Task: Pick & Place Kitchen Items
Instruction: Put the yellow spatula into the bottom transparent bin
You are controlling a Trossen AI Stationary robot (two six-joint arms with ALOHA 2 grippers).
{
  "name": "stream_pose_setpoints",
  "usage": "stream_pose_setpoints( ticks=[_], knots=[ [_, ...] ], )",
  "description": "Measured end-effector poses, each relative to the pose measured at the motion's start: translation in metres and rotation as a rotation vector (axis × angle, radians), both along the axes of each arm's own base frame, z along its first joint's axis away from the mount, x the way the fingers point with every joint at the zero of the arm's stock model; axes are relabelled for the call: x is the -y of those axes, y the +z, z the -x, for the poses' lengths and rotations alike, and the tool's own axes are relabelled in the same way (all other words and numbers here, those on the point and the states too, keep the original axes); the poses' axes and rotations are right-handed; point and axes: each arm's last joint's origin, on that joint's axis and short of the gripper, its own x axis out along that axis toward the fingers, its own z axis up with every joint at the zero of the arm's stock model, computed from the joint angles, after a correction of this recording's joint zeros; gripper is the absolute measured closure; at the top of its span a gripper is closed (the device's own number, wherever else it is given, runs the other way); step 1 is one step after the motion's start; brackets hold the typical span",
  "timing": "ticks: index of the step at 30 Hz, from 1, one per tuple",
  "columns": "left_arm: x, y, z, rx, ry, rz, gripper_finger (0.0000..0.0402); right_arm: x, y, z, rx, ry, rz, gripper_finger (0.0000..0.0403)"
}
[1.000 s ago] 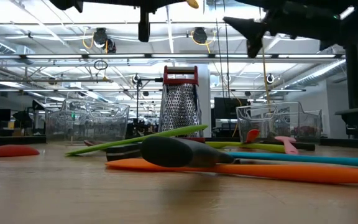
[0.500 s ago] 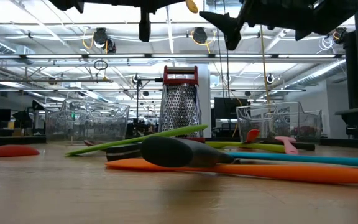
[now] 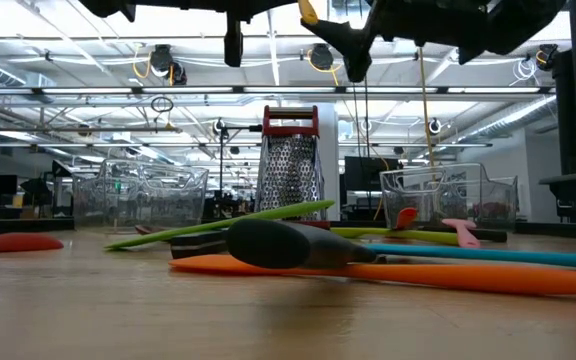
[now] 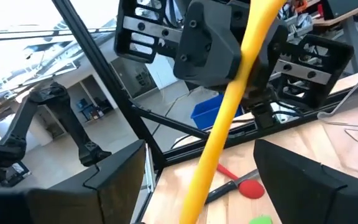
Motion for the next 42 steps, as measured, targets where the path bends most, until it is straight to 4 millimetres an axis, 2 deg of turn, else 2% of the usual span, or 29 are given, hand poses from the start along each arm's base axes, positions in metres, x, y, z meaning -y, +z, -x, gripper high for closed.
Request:
stream_pose_setpoints(
  ticks=[12, 19, 28, 38, 42],
  knots=[
    [0.0, -0.001, 0.0, -0.01, 0.001, -0.006, 0.0399, 0.0, 0.008, -0.008, 0.014, -0.005, 0.0, 0.011],
    [0.0, -0.001, 0.0, -0.009, 0.005, -0.004, 0.0399, 0.001, 0.006, -0.009, 0.005, -0.006, -0.001, 0.0141],
    [0.0, -0.002, -0.001, -0.006, 0.012, 0.003, 0.0399, 0.002, 0.001, -0.011, -0.014, -0.055, -0.007, 0.0232],
    [0.0, -0.002, -0.001, -0.006, 0.013, -0.006, 0.0397, 0.003, 0.002, -0.011, -0.011, -0.06, -0.011, 0.0379],
    [0.0, -0.003, -0.002, -0.019, 0.021, -0.006, 0.0393, 0.004, 0.001, -0.011, -0.018, -0.062, -0.022, 0.0386]
  ],
)
